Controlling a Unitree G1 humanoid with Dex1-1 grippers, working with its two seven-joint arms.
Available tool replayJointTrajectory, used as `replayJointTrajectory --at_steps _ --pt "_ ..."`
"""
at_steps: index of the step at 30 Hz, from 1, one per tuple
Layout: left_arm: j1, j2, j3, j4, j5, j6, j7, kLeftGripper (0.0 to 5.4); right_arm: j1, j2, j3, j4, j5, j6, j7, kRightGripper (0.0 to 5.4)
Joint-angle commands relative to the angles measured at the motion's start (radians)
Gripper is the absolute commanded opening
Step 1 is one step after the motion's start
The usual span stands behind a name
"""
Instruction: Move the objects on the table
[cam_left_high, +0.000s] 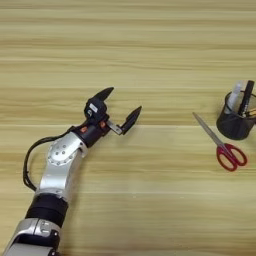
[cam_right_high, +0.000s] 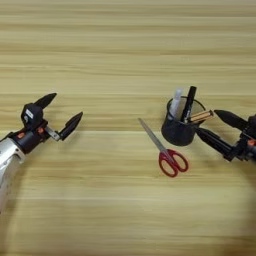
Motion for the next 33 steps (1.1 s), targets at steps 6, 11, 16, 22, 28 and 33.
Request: replayJointTrajectory --at_steps 6,11,16,22,28,33 --pt "-0.013 0.000 -0.001 0.007 0.007 -0.005 -0.003 5.40 0.002 -0.015 0.031 0.041 -0.046 -0.044 -0.008 5.37" --pt "-0.009 0.000 -0.001 0.005 0.006 -0.004 -0.003 5.40 -0.021 -0.004 0.042 0.074 -0.062 -0.072 -0.034 5.37" --pt "-0.007 -0.001 -0.002 0.002 0.006 -0.005 -0.003 5.40 -0.047 0.009 0.051 0.092 -0.069 -0.091 -0.063 5.37" --pt "-0.005 -0.001 -0.002 0.001 0.007 -0.005 -0.003 5.40 -0.064 0.026 0.066 0.103 -0.078 -0.108 -0.077 5.37" --pt "-0.005 -0.001 -0.002 0.001 0.007 -0.006 -0.003 5.40 -0.077 0.037 0.078 0.109 -0.082 -0.114 -0.077 5.37" --pt "-0.004 -0.001 -0.002 0.001 0.006 -0.006 -0.003 5.40 -0.084 0.042 0.087 0.119 -0.084 -0.118 -0.080 5.37"
